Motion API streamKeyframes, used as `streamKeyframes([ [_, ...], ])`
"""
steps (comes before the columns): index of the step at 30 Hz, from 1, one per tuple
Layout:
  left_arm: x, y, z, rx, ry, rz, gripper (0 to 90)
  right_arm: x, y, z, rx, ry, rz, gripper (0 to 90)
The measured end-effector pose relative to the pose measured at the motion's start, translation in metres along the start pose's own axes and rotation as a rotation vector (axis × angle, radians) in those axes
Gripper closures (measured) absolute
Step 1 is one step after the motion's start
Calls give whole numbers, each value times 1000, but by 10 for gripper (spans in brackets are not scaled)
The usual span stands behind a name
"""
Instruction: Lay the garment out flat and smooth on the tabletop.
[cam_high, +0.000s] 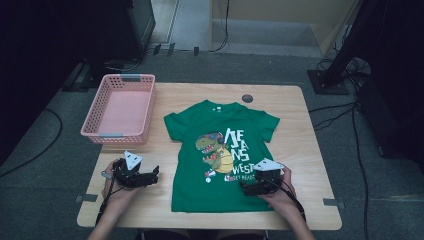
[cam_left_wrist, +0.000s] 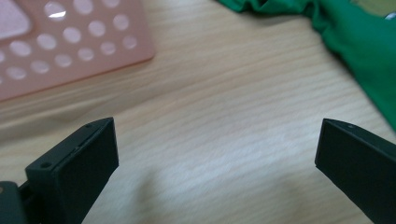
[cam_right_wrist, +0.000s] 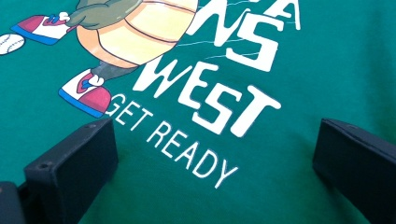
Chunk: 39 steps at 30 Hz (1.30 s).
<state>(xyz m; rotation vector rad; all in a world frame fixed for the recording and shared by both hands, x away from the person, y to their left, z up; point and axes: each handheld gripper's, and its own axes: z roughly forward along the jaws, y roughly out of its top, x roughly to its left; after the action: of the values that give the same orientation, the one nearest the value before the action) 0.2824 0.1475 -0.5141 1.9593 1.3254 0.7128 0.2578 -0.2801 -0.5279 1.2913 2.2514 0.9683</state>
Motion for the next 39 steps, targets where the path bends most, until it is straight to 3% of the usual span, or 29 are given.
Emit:
streamKeyframes([
  [17, 25, -24, -20, 50, 73, -5, 0, 0, 0, 0, 0, 0, 0, 0],
  [25, 47, -43, -34, 58, 108, -54, 0, 0, 0, 0, 0, 0, 0, 0],
  [34, 60, -54, -45, 69, 107, -103, 1, 0, 0, 0, 0, -2, 2, 0],
  [39, 65, -55, -45, 86, 82, -152, 1, 0, 0, 0, -1, -5, 1, 0],
])
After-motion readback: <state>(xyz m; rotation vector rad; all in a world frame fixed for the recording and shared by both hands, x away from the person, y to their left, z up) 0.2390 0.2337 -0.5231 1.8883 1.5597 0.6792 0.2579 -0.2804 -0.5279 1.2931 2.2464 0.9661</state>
